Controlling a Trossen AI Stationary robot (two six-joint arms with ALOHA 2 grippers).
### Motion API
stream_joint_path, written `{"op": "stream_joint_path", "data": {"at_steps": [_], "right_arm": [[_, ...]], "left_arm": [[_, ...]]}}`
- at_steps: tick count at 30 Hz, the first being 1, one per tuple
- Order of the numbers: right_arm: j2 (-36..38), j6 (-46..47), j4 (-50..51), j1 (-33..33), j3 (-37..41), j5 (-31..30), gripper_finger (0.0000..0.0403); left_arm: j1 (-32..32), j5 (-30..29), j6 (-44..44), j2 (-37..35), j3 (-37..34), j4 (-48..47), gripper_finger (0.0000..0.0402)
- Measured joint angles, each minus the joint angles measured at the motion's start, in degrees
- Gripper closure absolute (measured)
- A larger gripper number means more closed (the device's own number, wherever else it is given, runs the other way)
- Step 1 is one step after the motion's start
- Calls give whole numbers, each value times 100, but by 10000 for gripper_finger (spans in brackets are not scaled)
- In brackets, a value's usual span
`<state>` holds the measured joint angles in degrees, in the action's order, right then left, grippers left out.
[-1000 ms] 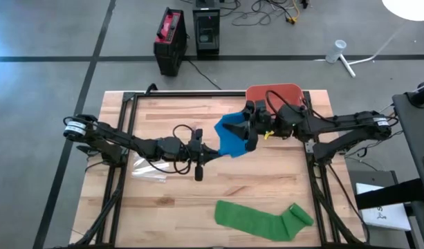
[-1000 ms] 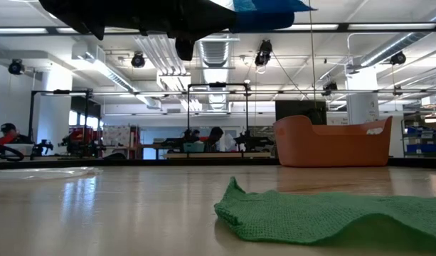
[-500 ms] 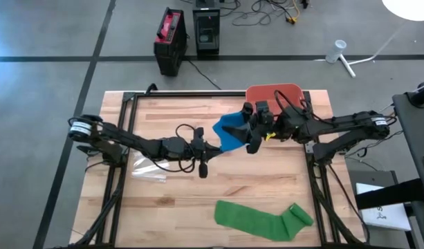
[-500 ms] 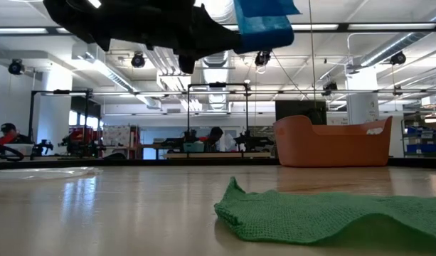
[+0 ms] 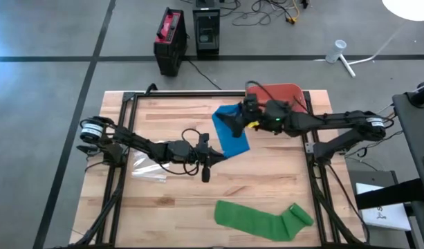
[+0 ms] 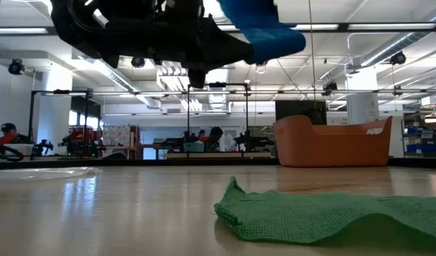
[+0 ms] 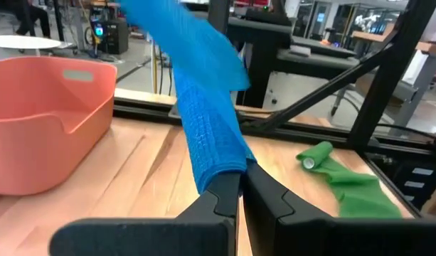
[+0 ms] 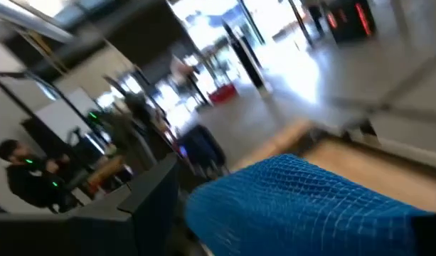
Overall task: Roll bandage
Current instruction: Roll the blue bandage
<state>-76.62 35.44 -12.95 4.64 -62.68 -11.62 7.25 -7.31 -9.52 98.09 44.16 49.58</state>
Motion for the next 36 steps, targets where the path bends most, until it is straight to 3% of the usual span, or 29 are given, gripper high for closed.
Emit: {"op": "stream_joint_path", "data": {"at_steps": [9,15,19,22,27,29,33,36], "right_arm": [[-553,254,298,68,53,132,145],[-803,486,751,110,53,195,120],[-888,1343,856,64,55,1130,103],[-856,1329,931,-97,47,2068,94],[-749,854,1711,-160,49,2207,93],[-672,675,1556,-152,51,2410,93],[-508,540,463,-311,51,3537,93],[-442,1322,-116,-413,40,3220,93]], "left_arm": [[9,39,-4,4,4,-170,401],[26,710,-68,4,23,-98,401],[95,805,142,2,68,-269,401],[202,858,606,2,68,-445,401],[448,864,1165,2,87,-462,401],[534,836,1155,2,139,-451,401],[666,613,1108,2,190,-474,401],[678,533,1176,2,192,-509,401]]}}
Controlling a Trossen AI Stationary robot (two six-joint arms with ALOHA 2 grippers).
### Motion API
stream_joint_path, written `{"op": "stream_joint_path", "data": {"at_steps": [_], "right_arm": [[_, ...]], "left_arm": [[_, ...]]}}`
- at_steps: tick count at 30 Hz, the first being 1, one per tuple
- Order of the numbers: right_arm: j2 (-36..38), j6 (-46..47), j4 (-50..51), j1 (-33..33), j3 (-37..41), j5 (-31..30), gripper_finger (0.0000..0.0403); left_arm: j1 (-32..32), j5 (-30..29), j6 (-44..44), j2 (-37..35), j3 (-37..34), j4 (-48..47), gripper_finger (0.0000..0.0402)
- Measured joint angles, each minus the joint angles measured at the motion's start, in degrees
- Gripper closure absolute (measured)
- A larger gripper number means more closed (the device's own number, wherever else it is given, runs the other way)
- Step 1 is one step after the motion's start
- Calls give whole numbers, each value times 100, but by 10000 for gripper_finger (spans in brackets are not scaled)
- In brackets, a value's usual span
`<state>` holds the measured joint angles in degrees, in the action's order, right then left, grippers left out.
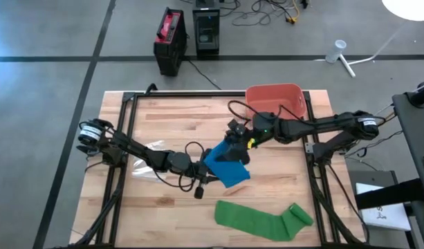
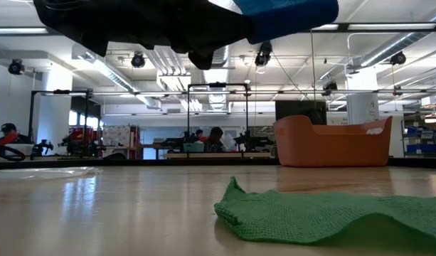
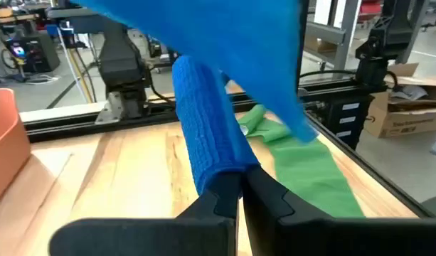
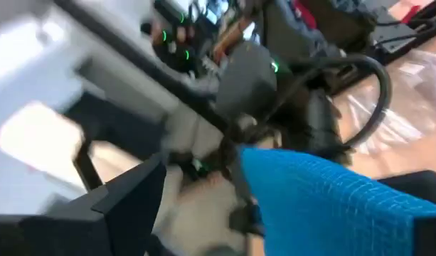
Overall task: Roll bandage
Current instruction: Roll the blue bandage
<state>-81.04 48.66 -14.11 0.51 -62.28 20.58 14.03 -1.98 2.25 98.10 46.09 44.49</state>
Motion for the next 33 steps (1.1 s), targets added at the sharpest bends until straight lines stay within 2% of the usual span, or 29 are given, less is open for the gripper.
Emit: {"op": "stream_joint_path", "data": {"at_steps": [2,5,7,11,16,18,20,25,27,30,33], "right_arm": [[61,60,-6,24,-11,-814,93],[188,-45,88,29,13,-2376,93],[206,356,335,22,65,-2896,93],[104,586,742,164,94,-2625,94],[256,587,1043,567,111,-2775,94],[167,561,1211,566,140,-2377,94],[105,172,1560,673,112,-2003,94],[149,-623,2688,1201,103,-2027,94],[157,-883,2938,1265,104,-1693,94],[275,-795,2920,1339,107,-1405,94],[512,-495,2398,1336,107,-1041,94]], "left_arm": [[10,-8,4,0,0,4,401],[76,-41,-4,0,2,40,401],[152,-39,-16,0,2,53,401],[235,-45,-11,0,2,46,401],[296,-91,4,0,41,50,401],[350,-81,8,0,48,49,401],[373,-39,18,0,48,35,401],[373,-109,-40,0,48,42,401],[396,-66,-96,0,48,44,401],[399,-33,-101,0,46,39,401],[365,-54,-102,0,46,-8,401]]}}
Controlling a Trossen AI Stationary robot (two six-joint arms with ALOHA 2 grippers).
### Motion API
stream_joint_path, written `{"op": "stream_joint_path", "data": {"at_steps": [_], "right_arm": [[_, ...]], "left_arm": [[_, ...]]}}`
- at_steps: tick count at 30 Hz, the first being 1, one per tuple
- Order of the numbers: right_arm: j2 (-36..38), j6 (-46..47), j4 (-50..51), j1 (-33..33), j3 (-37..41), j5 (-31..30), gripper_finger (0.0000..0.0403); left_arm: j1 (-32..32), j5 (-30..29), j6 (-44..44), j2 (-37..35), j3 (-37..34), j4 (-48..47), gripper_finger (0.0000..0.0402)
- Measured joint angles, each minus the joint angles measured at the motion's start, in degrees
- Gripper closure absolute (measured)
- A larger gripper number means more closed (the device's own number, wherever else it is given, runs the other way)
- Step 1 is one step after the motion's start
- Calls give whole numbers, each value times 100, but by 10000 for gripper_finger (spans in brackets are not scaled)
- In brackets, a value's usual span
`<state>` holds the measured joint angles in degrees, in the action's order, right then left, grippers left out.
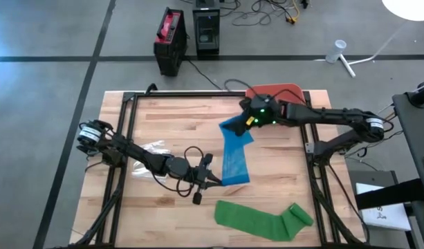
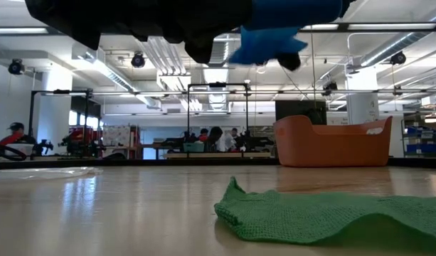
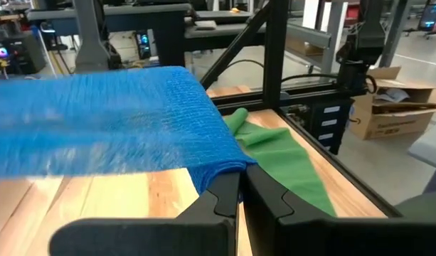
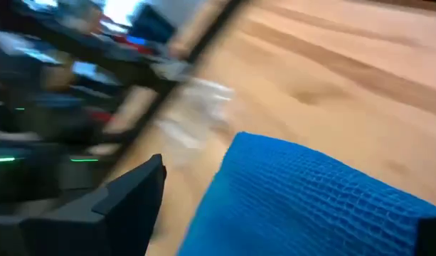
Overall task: Roll bandage
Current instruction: Roll the blue bandage
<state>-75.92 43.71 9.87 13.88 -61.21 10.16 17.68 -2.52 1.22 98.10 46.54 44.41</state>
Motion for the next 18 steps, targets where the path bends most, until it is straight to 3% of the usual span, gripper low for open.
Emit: {"op": "stream_joint_path", "data": {"at_steps": [3,7,14,18], "right_arm": [[170,-515,193,29,-51,263,94],[170,-1165,2261,370,-125,215,94],[357,-2139,2841,414,-175,1702,94],[393,-2279,2800,478,-334,848,94]], "left_arm": [[-22,25,-18,0,20,-31,401],[35,54,-23,0,139,-45,401],[37,94,-3,-6,173,-73,401],[32,90,21,-6,173,-24,401]]}}
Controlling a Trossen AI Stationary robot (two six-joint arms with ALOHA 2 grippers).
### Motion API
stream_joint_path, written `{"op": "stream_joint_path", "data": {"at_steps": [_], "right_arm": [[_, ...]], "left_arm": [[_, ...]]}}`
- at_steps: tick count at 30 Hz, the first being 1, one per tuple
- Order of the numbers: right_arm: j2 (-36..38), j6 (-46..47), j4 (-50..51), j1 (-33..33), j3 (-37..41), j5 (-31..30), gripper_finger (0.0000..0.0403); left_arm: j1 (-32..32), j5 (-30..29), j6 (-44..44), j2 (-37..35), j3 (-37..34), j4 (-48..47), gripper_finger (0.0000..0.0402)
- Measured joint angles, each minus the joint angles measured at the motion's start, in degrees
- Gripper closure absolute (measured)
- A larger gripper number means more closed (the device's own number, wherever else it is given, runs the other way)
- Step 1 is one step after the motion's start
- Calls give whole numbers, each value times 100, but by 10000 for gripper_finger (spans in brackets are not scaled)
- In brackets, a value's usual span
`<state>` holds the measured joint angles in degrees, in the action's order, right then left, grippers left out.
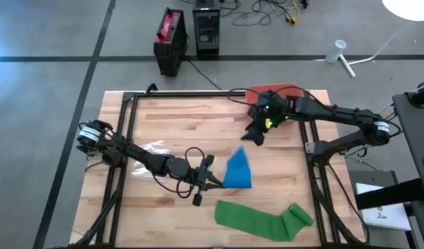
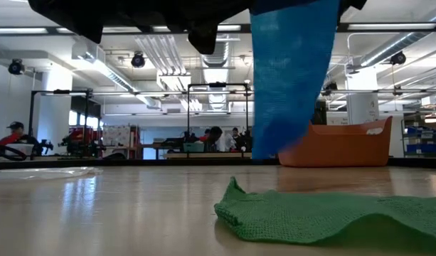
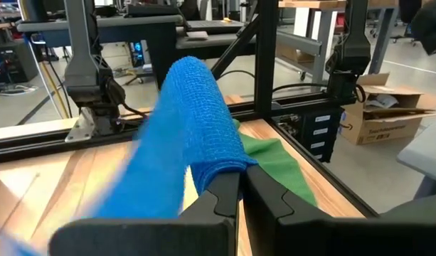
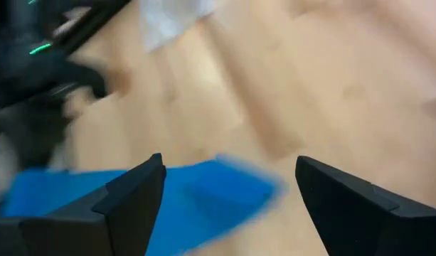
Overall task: Roll bandage
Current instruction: Roll the blue bandage
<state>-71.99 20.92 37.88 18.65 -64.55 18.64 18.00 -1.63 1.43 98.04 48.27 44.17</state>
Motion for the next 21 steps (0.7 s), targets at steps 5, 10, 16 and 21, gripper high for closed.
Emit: {"op": "stream_joint_path", "data": {"at_steps": [5,10,16,21], "right_arm": [[57,-757,-184,-11,-192,446,94],[652,-1349,-148,-439,-285,417,94],[1881,-1379,-283,-1840,256,-1244,94],[2479,-1066,-1724,-3172,1553,-2231,94]], "left_arm": [[34,-2,-78,-1,2,49,401],[72,174,-254,-132,2,82,401],[70,267,-827,-642,0,-112,401],[66,268,-840,-1093,0,-197,401]]}}
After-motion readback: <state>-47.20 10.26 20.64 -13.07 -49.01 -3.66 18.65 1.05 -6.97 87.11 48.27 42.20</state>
